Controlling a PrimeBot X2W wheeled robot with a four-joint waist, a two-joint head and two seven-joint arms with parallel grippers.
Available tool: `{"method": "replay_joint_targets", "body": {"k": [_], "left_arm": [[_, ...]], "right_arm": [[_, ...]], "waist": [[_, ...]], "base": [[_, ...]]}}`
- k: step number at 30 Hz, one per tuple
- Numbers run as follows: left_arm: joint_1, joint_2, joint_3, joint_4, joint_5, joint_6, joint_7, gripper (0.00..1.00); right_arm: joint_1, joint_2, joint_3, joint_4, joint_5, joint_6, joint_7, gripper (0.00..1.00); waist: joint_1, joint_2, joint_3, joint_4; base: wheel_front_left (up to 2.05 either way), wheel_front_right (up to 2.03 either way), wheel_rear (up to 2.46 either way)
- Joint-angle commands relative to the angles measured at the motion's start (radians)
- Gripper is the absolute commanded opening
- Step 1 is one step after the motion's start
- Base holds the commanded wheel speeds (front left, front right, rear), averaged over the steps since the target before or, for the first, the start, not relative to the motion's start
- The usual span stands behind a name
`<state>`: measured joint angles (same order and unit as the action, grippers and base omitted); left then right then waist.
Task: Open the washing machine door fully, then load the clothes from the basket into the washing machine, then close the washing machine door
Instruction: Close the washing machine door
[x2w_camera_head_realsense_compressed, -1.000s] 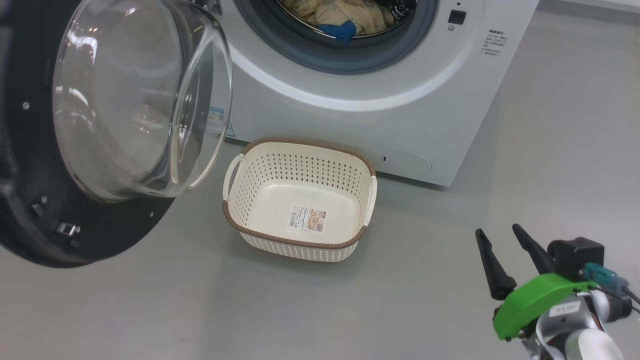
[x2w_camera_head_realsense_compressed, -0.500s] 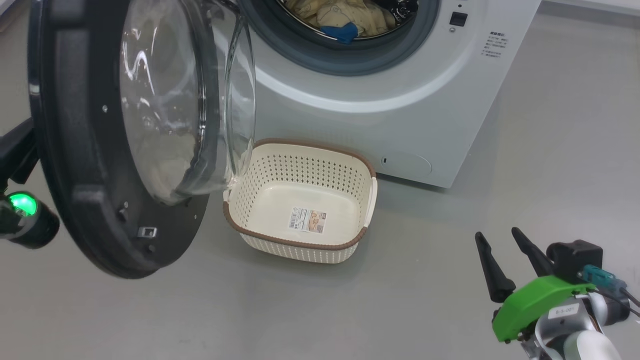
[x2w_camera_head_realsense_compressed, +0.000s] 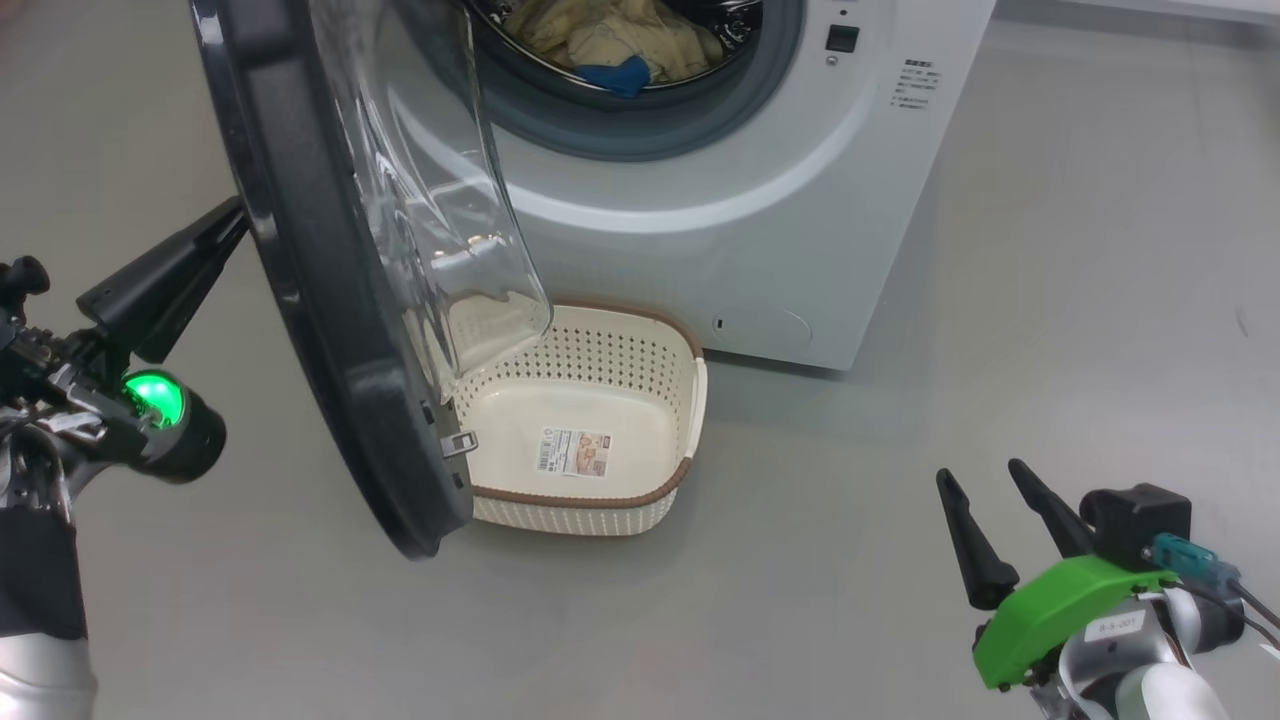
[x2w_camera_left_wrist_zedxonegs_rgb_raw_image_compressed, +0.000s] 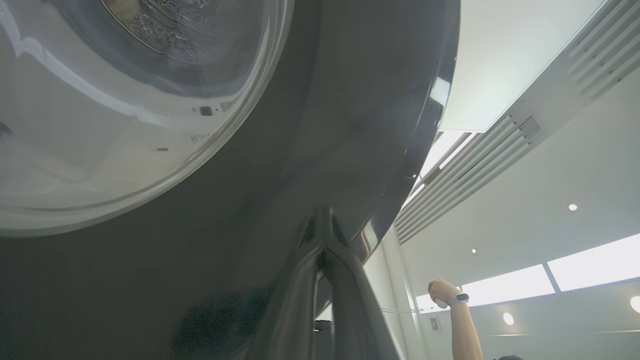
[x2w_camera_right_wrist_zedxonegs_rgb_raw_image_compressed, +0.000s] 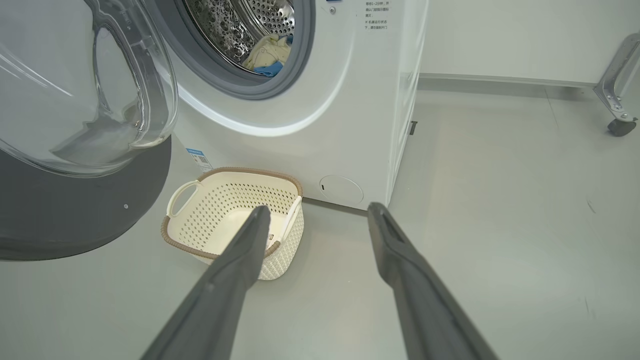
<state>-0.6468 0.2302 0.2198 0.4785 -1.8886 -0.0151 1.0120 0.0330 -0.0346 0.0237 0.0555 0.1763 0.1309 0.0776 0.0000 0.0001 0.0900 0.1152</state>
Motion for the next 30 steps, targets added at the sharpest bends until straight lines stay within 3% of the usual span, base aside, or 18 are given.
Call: {"method": "replay_joint_targets", "body": {"k": [1,15,30], "left_arm": [[-0.022,0.031,0.020,-0.047,-0.010,0.002,0.000,0.00],[-0.050,-0.051,0.027,-0.109,-0.021,0.001,-0.053,0.00],[-0.167,-0.109,0.046,-0.030,0.048,-0.091,-0.192,0.00]], "right_arm": [[-0.033,-0.016,0.021,-0.031,0.010,0.000,-0.013,1.00],[-0.042,-0.016,0.031,-0.040,0.030,0.000,-0.047,1.00],[-0.072,-0.016,0.065,-0.017,0.048,0.000,-0.074,1.00]], "waist": [[0.0000,-0.0001,0.001,-0.017],[0.0000,-0.0001,0.025,-0.158],[0.0000,-0.0001,0.066,-0.280]], "base": [[0.00,0.00,0.00],[0.00,0.00,0.00],[0.00,0.00,0.00]]}}
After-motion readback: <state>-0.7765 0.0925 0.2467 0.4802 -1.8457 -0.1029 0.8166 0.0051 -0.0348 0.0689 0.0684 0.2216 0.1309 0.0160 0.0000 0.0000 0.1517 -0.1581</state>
